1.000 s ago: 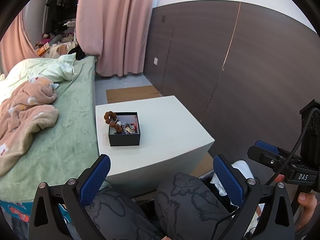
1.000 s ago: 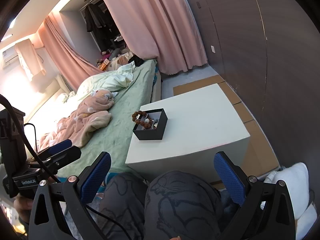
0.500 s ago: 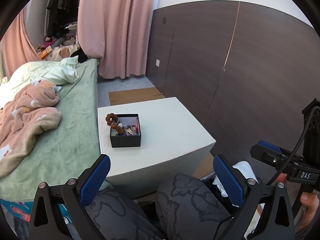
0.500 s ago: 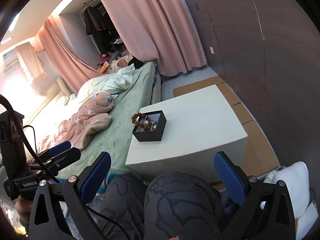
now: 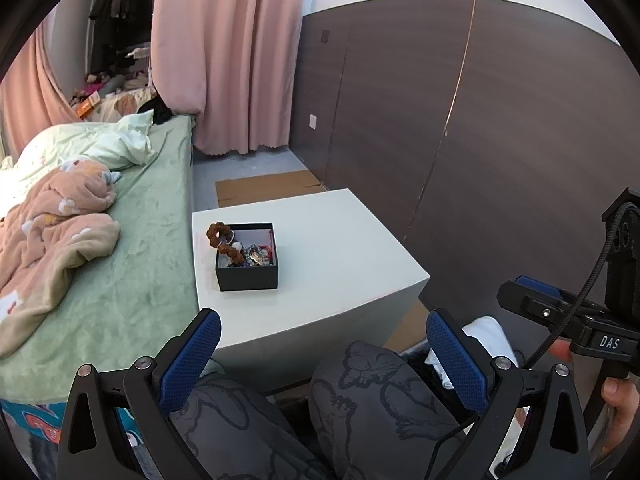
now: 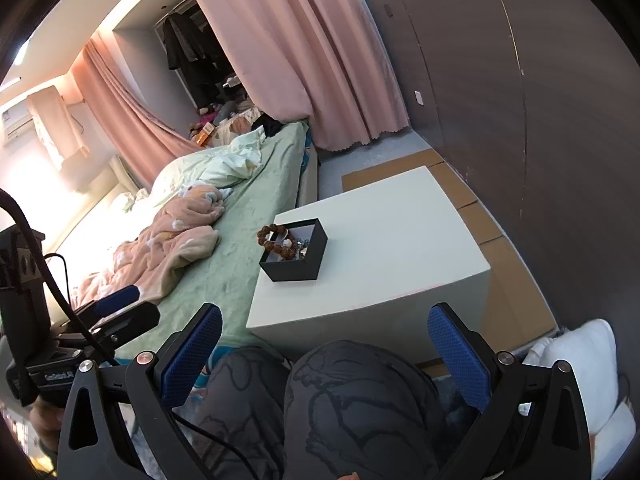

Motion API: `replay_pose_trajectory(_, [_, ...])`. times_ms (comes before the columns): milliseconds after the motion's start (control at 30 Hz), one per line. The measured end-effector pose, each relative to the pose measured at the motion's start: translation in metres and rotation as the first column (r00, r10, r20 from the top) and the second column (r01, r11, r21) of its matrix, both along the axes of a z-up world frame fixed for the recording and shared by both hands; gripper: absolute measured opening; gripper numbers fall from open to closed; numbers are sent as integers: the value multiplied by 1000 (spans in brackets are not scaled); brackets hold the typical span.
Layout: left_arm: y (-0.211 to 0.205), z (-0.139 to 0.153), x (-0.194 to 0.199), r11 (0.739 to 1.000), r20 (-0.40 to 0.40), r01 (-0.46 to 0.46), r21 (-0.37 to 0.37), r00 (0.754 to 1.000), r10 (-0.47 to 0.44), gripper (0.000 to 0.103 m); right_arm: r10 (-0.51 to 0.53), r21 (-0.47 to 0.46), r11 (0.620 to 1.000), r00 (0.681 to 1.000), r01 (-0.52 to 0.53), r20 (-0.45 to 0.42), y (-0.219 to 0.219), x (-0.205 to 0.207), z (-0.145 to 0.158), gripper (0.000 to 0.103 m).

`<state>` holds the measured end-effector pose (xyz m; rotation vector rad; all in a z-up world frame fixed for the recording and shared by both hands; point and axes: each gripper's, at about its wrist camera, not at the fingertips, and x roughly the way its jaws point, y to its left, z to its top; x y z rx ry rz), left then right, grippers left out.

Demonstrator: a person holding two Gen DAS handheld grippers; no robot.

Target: Organize jewelry

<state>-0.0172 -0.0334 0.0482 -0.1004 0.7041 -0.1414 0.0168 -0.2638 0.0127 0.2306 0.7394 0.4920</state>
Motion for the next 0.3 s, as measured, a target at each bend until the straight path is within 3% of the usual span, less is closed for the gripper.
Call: replay_pose_trajectory(300, [3, 1, -4, 1000, 12, 2, -15, 1000, -2, 102, -3, 17, 1000, 1000, 3, -14, -1, 0, -4, 103])
